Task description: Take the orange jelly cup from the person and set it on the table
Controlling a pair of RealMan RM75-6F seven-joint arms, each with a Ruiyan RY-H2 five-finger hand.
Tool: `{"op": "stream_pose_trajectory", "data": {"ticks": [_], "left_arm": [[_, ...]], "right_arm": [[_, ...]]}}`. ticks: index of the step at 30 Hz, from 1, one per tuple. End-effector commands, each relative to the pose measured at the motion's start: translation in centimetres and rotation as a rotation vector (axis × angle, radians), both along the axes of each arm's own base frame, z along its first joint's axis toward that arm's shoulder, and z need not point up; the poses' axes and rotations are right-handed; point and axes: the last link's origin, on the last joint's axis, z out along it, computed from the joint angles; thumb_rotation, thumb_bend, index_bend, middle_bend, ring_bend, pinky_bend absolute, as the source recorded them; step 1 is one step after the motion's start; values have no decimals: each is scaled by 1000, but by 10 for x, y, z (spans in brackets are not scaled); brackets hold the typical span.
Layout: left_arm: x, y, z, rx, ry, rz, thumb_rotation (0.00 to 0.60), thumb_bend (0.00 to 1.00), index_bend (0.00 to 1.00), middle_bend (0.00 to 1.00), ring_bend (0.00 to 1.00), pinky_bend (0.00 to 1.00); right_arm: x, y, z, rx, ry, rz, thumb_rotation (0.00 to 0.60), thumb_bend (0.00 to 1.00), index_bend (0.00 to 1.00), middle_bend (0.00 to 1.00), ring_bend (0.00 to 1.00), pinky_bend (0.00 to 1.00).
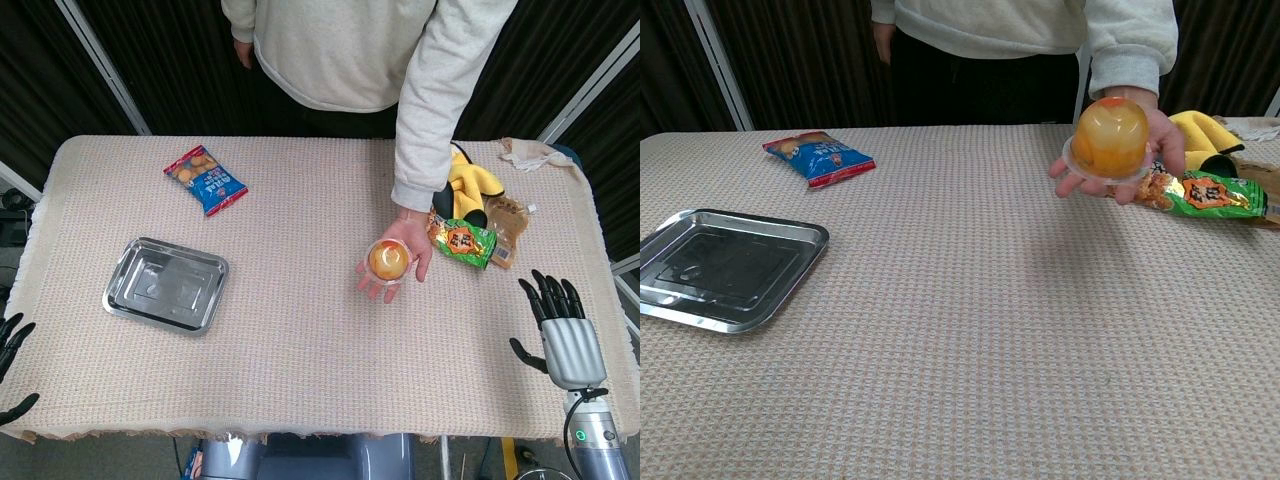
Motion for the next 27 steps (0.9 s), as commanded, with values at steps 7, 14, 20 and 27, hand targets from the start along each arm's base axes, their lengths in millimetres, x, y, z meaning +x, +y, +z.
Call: {"op": "stream_pose_trajectory", "data": {"ticks": [7,14,20,27], "left_arm": [[-1,1,0,-4,-3,3,600,210,0,0,0,0],[0,0,0,-9,7,-4,600,210,0,0,0,0],[0,0,0,-8,2,0,600,211,0,0,0,0],[0,1,0,-12,-4,4,600,210,0,0,0,0]], "right_arm": [[26,-11,5,9,-32,25,600,159,0,0,0,0],[78,-49,13,58,-101,67,600,158,29,0,0,0],[137,-86,11,154,-219,32,600,159,94,0,0,0],[179,-104,-8,298,-291,-38,600,160,83,0,0,0]]}}
